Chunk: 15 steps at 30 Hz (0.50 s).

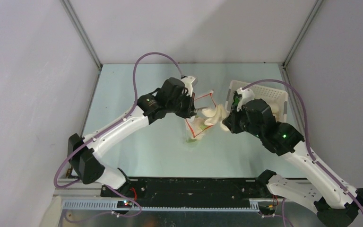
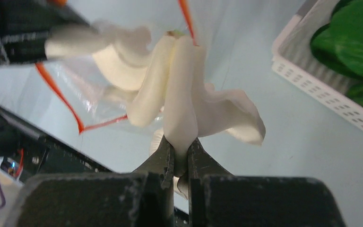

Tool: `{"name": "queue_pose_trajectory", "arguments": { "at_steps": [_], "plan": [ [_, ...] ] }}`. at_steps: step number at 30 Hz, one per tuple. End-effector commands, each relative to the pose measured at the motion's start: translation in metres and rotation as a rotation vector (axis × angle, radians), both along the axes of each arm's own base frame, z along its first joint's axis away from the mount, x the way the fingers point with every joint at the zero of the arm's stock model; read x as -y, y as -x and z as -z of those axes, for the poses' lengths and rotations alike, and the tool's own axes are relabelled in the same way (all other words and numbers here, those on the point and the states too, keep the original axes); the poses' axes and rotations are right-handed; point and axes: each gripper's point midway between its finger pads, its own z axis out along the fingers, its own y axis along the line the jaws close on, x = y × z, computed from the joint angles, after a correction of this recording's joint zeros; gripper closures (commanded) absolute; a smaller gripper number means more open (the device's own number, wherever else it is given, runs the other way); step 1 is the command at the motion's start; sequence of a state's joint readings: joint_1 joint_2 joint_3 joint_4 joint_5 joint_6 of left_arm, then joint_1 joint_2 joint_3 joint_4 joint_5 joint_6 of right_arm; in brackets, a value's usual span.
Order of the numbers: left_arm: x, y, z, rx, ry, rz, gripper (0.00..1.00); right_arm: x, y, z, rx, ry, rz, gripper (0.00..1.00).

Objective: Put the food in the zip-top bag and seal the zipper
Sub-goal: Place the fake vegetable in the zipper food storage bag.

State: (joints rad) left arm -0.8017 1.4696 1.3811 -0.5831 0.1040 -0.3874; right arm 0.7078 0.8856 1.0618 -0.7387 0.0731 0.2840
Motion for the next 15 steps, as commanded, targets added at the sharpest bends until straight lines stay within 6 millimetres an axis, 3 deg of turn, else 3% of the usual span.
{"name": "queue_pose_trajectory", "arguments": {
  "at_steps": [1, 3, 7, 10, 15],
  "plan": [
    [0.017, 0.019, -0.026, 0.059, 0.092, 0.139, 1.00, 0.001, -0.033, -0.058, 0.197, -0.172, 0.165, 1.00],
    [0.020, 0.020, -0.023, 0.060, 0.082, 0.145, 1.00, -0.015, -0.034, -0.086, 0.268, -0.278, 0.108, 1.00],
    [0.018, 0.019, -0.021, 0.063, 0.071, 0.129, 1.00, -0.023, -0.036, -0.109, 0.343, -0.338, 0.091, 1.00],
    [0.016, 0.019, -0.027, 0.075, 0.084, 0.115, 1.00, -0.020, -0.035, -0.110, 0.351, -0.321, 0.090, 1.00],
    [0.015, 0.017, -0.033, 0.079, 0.092, 0.091, 1.00, -0.022, -0.027, -0.088, 0.323, -0.216, 0.054, 1.00]
  ]
}}
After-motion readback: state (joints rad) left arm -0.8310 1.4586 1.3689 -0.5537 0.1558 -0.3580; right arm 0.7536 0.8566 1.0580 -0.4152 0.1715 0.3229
